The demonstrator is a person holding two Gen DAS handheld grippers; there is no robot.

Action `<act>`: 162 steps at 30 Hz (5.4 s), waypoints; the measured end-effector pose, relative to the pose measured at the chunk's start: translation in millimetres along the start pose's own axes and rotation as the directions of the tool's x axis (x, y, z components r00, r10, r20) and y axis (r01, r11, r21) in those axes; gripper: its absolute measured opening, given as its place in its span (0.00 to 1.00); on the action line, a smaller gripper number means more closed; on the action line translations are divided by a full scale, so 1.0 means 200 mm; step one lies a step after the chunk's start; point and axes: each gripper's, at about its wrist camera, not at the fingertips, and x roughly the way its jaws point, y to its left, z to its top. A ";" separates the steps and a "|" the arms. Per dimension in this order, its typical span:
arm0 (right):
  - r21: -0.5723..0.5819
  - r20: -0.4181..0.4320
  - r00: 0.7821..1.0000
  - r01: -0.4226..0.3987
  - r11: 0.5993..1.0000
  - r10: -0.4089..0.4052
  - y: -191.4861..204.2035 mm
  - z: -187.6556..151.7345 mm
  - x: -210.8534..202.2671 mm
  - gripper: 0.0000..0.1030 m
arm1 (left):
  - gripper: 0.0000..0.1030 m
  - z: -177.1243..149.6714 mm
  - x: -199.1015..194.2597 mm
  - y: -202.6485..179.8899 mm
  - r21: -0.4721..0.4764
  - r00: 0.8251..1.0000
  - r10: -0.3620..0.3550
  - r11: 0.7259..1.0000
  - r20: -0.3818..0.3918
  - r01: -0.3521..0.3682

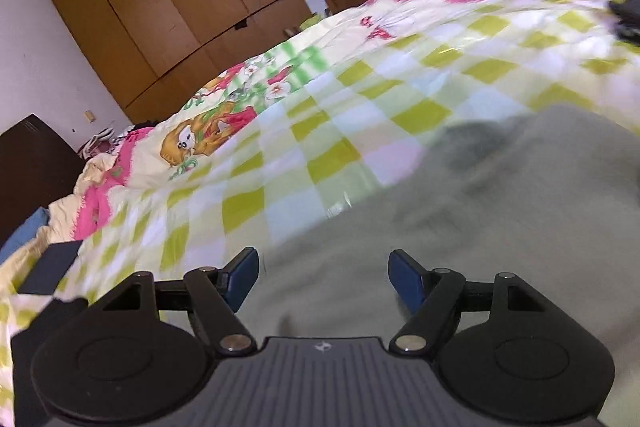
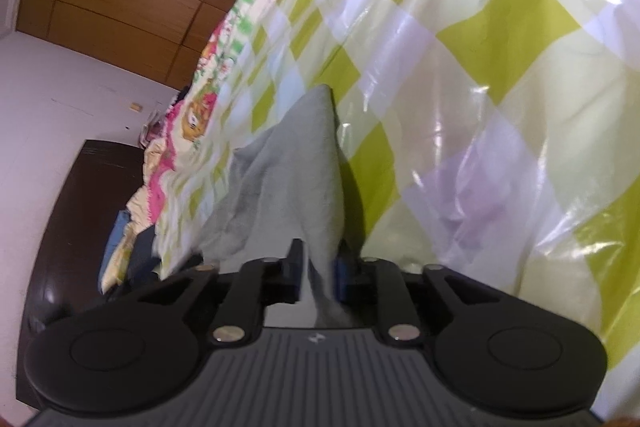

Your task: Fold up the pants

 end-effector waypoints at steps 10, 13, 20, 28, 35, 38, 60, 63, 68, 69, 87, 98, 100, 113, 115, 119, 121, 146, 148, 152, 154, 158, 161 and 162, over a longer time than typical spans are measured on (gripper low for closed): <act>-0.068 0.036 0.997 0.075 0.995 -0.072 0.19 -0.01 -0.03 0.08 | 0.82 -0.21 -0.10 -0.12 0.063 0.999 0.003 0.998 0.051 -0.006; -0.108 0.046 0.996 0.080 0.991 -0.076 0.29 0.00 -0.03 0.07 | 0.82 -0.22 -0.16 -0.08 0.041 0.997 0.010 0.999 0.070 -0.013; -0.249 0.042 0.993 0.120 0.961 -0.113 0.59 -0.03 0.02 0.07 | 0.82 -0.28 -0.21 -0.06 0.046 0.994 -0.090 0.995 0.066 0.087; -0.527 -0.006 0.989 0.123 0.841 -0.148 1.03 -0.24 0.21 0.07 | 0.83 -0.30 -0.29 0.07 -0.034 0.986 -0.165 0.985 0.038 0.166; -0.802 -0.092 0.972 0.057 0.594 -0.217 1.36 -0.58 0.57 0.07 | 0.83 -0.38 -0.36 0.23 -0.155 0.980 -0.195 0.968 0.024 0.196; -0.857 -0.161 0.952 -0.004 0.516 -0.261 1.42 -0.72 0.71 0.08 | 0.83 -0.40 -0.37 0.29 -0.200 0.979 -0.203 0.959 0.019 0.203; -0.654 -0.432 0.875 -0.139 0.744 -0.216 1.38 -0.63 0.95 0.36 | 0.82 -0.46 -0.42 0.45 -0.376 0.978 -0.174 0.904 0.116 0.205; -0.653 -0.403 0.899 -0.153 0.741 -0.170 1.41 -0.60 0.88 0.36 | 0.82 -0.44 -0.42 0.44 -0.366 0.981 -0.162 0.911 0.109 0.191; -0.650 -0.271 0.948 -0.053 0.758 -0.167 1.32 -0.47 0.67 0.36 | 0.82 -0.43 -0.40 0.42 -0.365 0.986 -0.150 0.916 0.080 0.169; -0.656 -0.238 0.953 -0.017 0.754 -0.186 1.29 -0.46 0.63 0.37 | 0.82 -0.43 -0.39 0.41 -0.362 0.986 -0.149 0.917 0.074 0.166; -0.274 -0.296 0.953 -0.015 0.962 -0.070 0.85 -0.34 0.71 0.38 | 0.82 -0.43 -0.34 0.33 -0.278 0.991 -0.136 0.951 0.006 0.132; -0.301 -0.240 0.970 -0.038 0.953 -0.037 1.07 -0.22 0.81 0.10 | 0.82 -0.43 -0.31 0.39 -0.335 0.987 -0.158 0.929 0.015 0.154; -0.321 -0.218 0.975 -0.025 0.947 -0.049 1.17 -0.18 0.89 0.14 | 0.82 -0.43 -0.30 0.39 -0.339 0.988 -0.155 0.929 0.013 0.150; -0.472 -0.230 0.968 -0.016 0.881 -0.106 1.29 -0.28 1.01 0.36 | 0.82 -0.46 -0.26 0.46 -0.405 0.994 -0.104 0.911 -0.035 0.081; -0.510 -0.233 0.961 0.009 0.860 -0.148 1.26 -0.32 0.99 0.36 | 0.82 -0.46 -0.26 0.46 -0.400 0.994 -0.100 0.913 -0.034 0.078; -0.517 -0.295 0.940 -0.006 0.856 -0.172 1.25 -0.40 1.03 0.36 | 0.78 -0.46 -0.27 0.45 -0.388 0.994 -0.101 0.918 -0.041 0.077; -0.555 -0.304 0.932 -0.008 0.832 -0.194 1.28 -0.45 1.07 0.38 | 0.66 -0.46 -0.27 0.44 -0.375 0.996 -0.070 0.926 -0.059 0.043; -0.651 -0.161 0.902 0.209 0.729 -0.402 1.40 -0.50 1.27 0.41 | 0.65 -0.46 -0.34 0.40 -0.295 0.998 -0.061 0.953 0.010 0.061; -0.640 -0.134 0.903 0.236 0.731 -0.408 1.40 -0.48 1.26 0.40 | 0.65 -0.46 -0.35 0.39 -0.287 0.997 -0.070 0.955 0.028 0.075; -0.640 -0.127 0.894 0.258 0.724 -0.430 1.38 -0.48 1.25 0.41 | 0.65 -0.47 -0.33 0.42 -0.305 0.995 -0.096 0.947 0.021 0.098; -0.641 -0.136 0.893 0.251 0.725 -0.430 1.40 -0.49 1.27 0.43 | 0.65 -0.47 -0.32 0.43 -0.322 0.994 -0.104 0.941 0.016 0.103; -0.714 -0.133 0.866 0.254 0.653 -0.482 1.45 -0.55 1.35 0.42 | 0.65 -0.47 -0.30 0.44 -0.336 0.993 -0.116 0.935 0.001 0.110; -0.717 -0.147 0.857 0.252 0.649 -0.495 1.42 -0.53 1.37 0.28 | 0.65 -0.48 -0.29 0.43 -0.330 0.993 -0.115 0.938 -0.009 0.105; -0.700 -0.154 0.858 0.254 0.667 -0.489 1.41 -0.51 1.35 0.18 | 0.65 -0.48 -0.30 0.43 -0.331 0.993 -0.114 0.938 -0.008 0.105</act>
